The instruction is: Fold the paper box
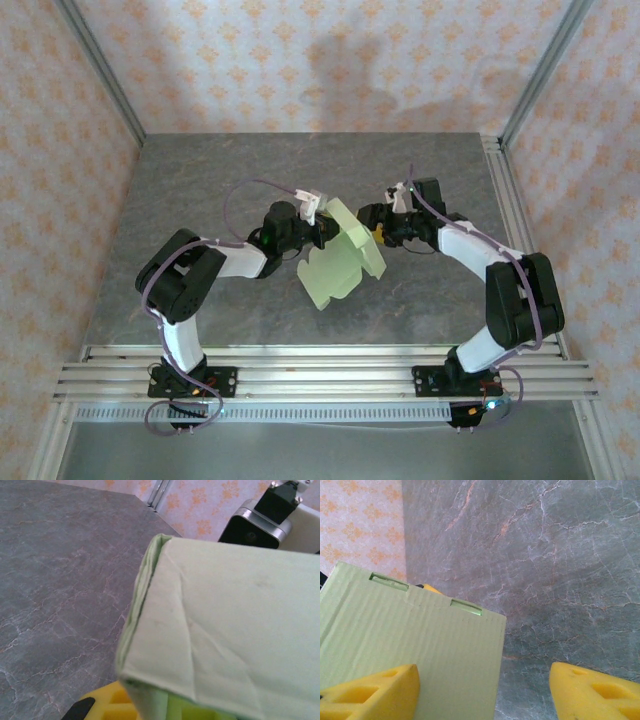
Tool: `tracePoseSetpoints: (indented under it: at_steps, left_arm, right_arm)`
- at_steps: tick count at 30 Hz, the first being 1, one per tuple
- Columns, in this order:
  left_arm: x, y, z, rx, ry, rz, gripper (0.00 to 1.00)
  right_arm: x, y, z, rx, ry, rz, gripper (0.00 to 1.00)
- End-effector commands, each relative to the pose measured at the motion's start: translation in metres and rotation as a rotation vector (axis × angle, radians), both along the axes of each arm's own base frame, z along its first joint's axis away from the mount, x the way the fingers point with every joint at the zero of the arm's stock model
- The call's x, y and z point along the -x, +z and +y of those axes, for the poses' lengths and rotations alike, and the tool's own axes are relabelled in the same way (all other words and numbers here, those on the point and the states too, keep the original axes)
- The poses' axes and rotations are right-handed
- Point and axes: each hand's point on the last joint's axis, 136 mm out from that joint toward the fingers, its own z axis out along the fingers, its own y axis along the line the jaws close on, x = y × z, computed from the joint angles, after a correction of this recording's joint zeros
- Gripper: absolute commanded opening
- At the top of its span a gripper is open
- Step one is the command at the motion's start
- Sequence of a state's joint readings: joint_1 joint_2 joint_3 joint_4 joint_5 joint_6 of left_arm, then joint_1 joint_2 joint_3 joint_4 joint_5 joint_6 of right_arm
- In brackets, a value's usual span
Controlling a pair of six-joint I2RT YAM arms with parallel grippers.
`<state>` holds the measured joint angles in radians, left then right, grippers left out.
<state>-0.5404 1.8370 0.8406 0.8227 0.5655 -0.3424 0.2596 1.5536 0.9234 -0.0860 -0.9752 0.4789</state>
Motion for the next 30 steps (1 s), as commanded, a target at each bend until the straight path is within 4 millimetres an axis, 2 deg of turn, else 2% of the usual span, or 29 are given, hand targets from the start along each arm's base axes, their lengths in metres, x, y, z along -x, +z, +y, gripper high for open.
tracePoseSetpoints:
  at_steps: [1,15,17,19,24,30]
  left_arm:
    - [-0.005,0.036,-0.003,0.074,0.051,-0.061,0.01]
    - [-0.019,0.037,-0.003,0.106,0.133,-0.032,0.04]
    - [-0.019,0.036,-0.002,0.109,0.137,-0.034,0.00]
    - [-0.018,0.036,-0.001,0.111,0.141,-0.033,0.00]
    - [-0.014,0.033,0.002,0.099,0.140,-0.034,0.00]
    - [-0.006,0.030,0.007,0.070,0.130,-0.046,0.00]
  right_arm:
    - [0.023,0.006,0.022,-0.046,0.104,-0.012,0.70]
    - [0.034,0.000,0.030,-0.047,0.135,-0.007,0.70]
    - [0.035,0.001,0.029,-0.038,0.130,-0.015,0.70]
    - [0.034,0.003,0.027,-0.028,0.119,-0.026,0.70]
    - [0.026,0.010,0.018,-0.007,0.079,-0.056,0.71]
    - [0.010,0.021,-0.011,0.010,-0.049,-0.088,0.72]
